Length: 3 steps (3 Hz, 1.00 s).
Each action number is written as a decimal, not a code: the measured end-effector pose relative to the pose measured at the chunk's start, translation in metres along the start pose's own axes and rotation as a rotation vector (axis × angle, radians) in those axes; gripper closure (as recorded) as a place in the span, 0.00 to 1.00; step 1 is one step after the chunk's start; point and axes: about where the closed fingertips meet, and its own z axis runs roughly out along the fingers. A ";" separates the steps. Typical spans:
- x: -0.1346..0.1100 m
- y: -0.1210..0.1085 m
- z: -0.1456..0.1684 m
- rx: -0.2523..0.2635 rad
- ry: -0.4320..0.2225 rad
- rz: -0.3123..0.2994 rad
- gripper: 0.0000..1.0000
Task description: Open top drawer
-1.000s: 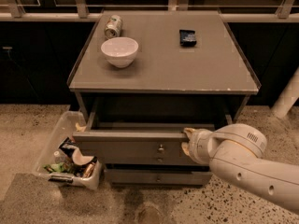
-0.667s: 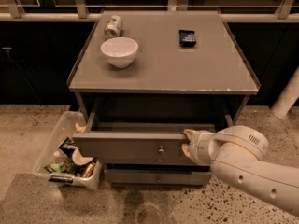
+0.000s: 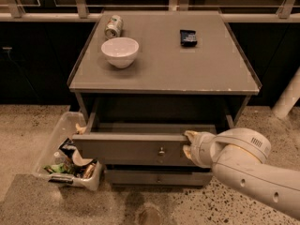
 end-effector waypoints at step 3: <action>0.000 0.006 -0.009 0.011 -0.011 -0.005 1.00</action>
Offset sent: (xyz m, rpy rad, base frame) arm -0.3098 -0.0129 -0.0894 0.1087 -0.1008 0.0339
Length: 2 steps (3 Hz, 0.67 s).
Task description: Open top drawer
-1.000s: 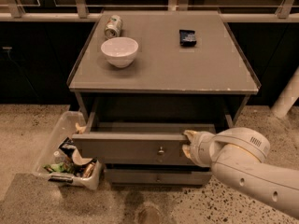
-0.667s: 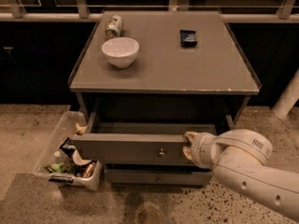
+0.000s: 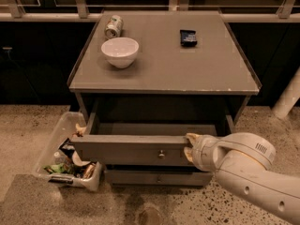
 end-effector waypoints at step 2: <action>0.002 0.006 -0.006 0.002 -0.005 0.001 1.00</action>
Offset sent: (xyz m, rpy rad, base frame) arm -0.3041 -0.0098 -0.0937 0.1187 -0.0915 0.0223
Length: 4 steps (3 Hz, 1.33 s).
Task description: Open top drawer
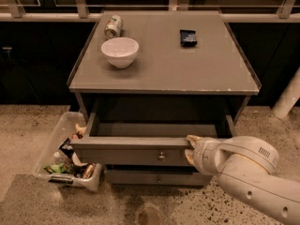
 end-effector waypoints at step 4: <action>0.002 0.021 -0.025 0.019 -0.023 -0.007 1.00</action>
Offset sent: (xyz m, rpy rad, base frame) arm -0.2972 -0.0102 -0.0942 0.1203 -0.0910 0.0161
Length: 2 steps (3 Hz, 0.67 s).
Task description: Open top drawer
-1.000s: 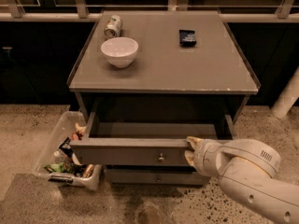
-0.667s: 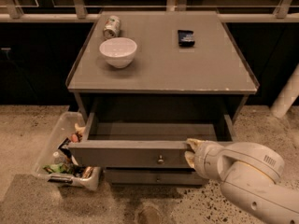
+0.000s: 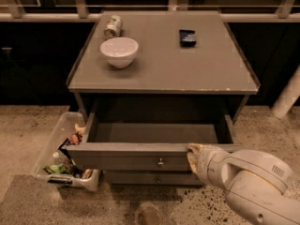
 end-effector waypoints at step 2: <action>-0.004 -0.007 -0.007 0.000 0.000 0.000 1.00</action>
Offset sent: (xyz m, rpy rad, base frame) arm -0.2659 -0.0118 -0.0975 0.1229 -0.0693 0.0012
